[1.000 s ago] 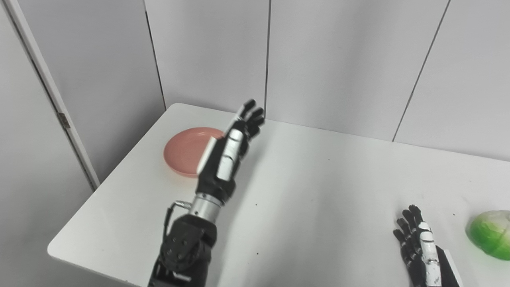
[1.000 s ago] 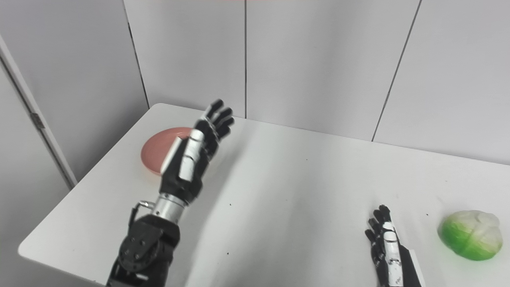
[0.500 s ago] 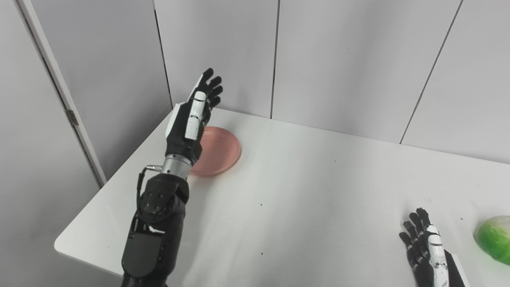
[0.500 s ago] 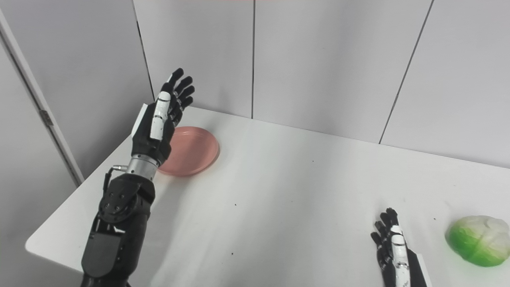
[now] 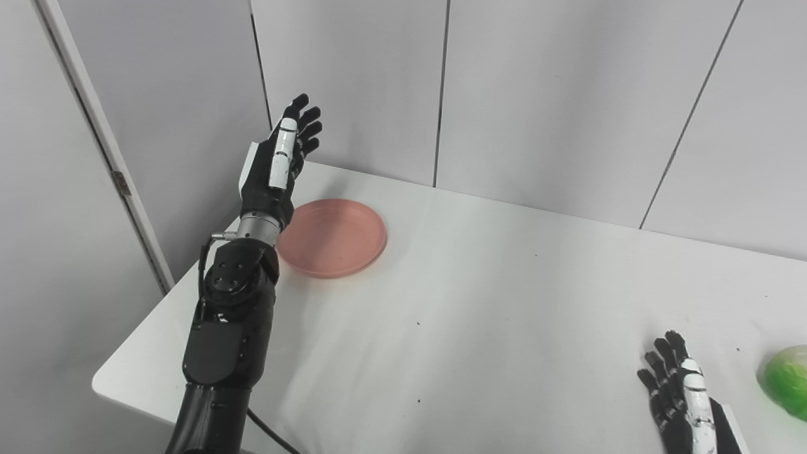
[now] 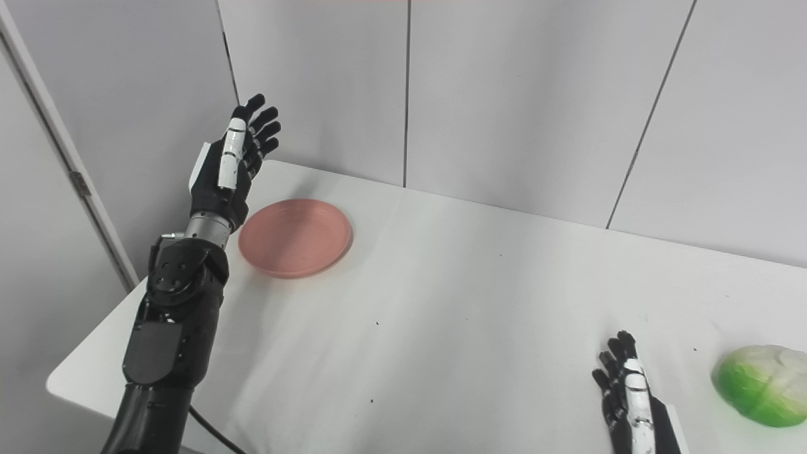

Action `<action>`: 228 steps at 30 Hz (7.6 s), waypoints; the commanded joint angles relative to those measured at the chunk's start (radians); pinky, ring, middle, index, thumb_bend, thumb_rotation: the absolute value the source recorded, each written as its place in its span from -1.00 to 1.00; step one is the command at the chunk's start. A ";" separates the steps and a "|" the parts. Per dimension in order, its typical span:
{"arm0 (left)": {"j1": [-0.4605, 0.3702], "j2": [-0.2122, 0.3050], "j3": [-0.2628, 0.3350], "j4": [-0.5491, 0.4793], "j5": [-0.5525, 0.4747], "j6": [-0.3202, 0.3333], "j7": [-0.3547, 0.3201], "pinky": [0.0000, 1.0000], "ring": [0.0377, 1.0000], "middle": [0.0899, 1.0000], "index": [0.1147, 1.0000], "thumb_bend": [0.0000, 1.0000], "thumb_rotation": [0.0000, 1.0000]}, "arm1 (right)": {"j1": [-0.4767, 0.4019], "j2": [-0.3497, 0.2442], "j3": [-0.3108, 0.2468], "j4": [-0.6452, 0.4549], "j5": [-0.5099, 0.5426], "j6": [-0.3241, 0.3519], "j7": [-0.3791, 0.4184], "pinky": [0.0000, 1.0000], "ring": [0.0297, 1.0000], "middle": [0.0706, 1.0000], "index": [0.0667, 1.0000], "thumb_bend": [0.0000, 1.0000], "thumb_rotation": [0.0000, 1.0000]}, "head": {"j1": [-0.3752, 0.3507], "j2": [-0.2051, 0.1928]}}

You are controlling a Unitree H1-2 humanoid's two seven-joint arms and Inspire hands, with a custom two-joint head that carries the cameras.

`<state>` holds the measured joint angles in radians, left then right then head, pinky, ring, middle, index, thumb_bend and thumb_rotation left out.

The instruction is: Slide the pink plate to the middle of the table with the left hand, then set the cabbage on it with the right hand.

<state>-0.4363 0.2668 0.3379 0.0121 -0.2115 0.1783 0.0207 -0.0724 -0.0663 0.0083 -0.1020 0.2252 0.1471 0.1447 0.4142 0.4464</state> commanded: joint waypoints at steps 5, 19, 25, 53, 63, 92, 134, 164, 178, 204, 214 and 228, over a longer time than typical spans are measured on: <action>-0.064 0.061 0.044 0.062 -0.031 -0.055 -0.005 0.79 0.76 0.75 0.75 -0.11 1.00 | -0.022 0.003 0.002 -0.045 0.004 0.013 0.003 1.00 1.00 1.00 1.00 -0.81 1.00 | -0.001 0.001; -0.087 0.118 0.102 0.220 -0.094 -0.076 -0.001 0.77 0.74 0.72 0.68 -0.11 1.00 | -0.018 0.005 -0.005 -0.061 0.013 0.036 0.000 1.00 1.00 1.00 1.00 -0.82 1.00 | 0.005 0.009; -0.089 0.119 0.110 0.256 -0.106 -0.078 0.005 0.70 0.71 0.69 0.66 -0.13 1.00 | -0.017 0.003 -0.004 -0.063 0.012 0.036 0.002 1.00 1.00 1.00 1.00 -0.82 1.00 | 0.004 0.012; -0.109 0.133 0.097 0.501 -0.098 -0.182 0.012 0.79 0.75 0.73 0.69 -0.15 1.00 | -0.009 0.007 -0.003 -0.091 0.006 0.060 -0.004 1.00 1.00 1.00 1.00 -0.84 1.00 | -0.001 0.025; -0.129 0.137 0.077 0.607 -0.101 -0.203 0.009 0.84 0.77 0.75 0.72 -0.15 1.00 | -0.004 0.006 -0.003 -0.100 0.007 0.074 -0.005 1.00 1.00 1.00 1.00 -0.81 1.00 | -0.002 0.027; -0.157 0.035 -0.005 0.703 -0.109 -0.268 -0.034 0.79 0.73 0.71 0.68 -0.16 1.00 | 0.004 0.014 -0.004 -0.104 0.008 0.058 -0.005 1.00 1.00 1.00 1.00 -0.80 1.00 | -0.038 0.043; -0.002 -0.108 -0.216 0.369 -0.112 -0.049 -0.204 0.78 0.71 0.69 0.67 -0.11 1.00 | -0.008 0.075 0.053 -0.010 -0.136 -0.038 -0.042 1.00 1.00 1.00 1.00 -0.62 1.00 | -0.310 0.123; 0.130 -0.275 -0.354 0.129 -0.076 0.003 -0.218 0.90 0.78 0.76 0.75 -0.09 1.00 | -0.010 0.123 0.093 0.038 -0.169 -0.090 -0.070 1.00 1.00 1.00 1.00 -0.53 1.00 | -0.532 0.146; 0.154 -0.286 -0.338 0.150 -0.048 -0.051 -0.217 0.95 0.80 0.78 0.77 -0.11 1.00 | -0.019 0.117 0.093 0.049 -0.205 -0.131 -0.094 1.00 1.00 0.99 1.00 -0.50 1.00 | -0.582 0.149; 0.164 -0.258 -0.281 0.233 -0.103 -0.118 -0.266 0.94 0.77 0.75 0.75 -0.08 1.00 | -0.130 0.069 0.050 -0.021 -0.382 -0.163 -0.189 0.95 0.93 0.92 0.96 -0.19 1.00 | -0.792 0.085; 0.151 -0.232 -0.272 0.290 -0.113 -0.150 -0.301 0.93 0.76 0.73 0.72 -0.09 1.00 | -0.198 0.030 0.031 -0.088 -0.473 -0.144 -0.216 0.91 0.91 0.89 0.93 -0.03 1.00 | -0.847 0.067; 0.120 -0.191 -0.232 0.381 -0.164 -0.160 -0.359 0.85 0.74 0.71 0.70 -0.15 1.00 | -0.279 -0.073 0.005 -0.154 -0.720 -0.088 -0.246 0.78 0.85 0.88 0.89 0.02 0.92 | -0.937 0.057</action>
<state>-0.3397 0.0594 0.0943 0.3539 -0.3697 0.0212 -0.3294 -0.3040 -0.1294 0.0270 -0.2138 -0.4821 0.0447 -0.0940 -0.5215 0.5016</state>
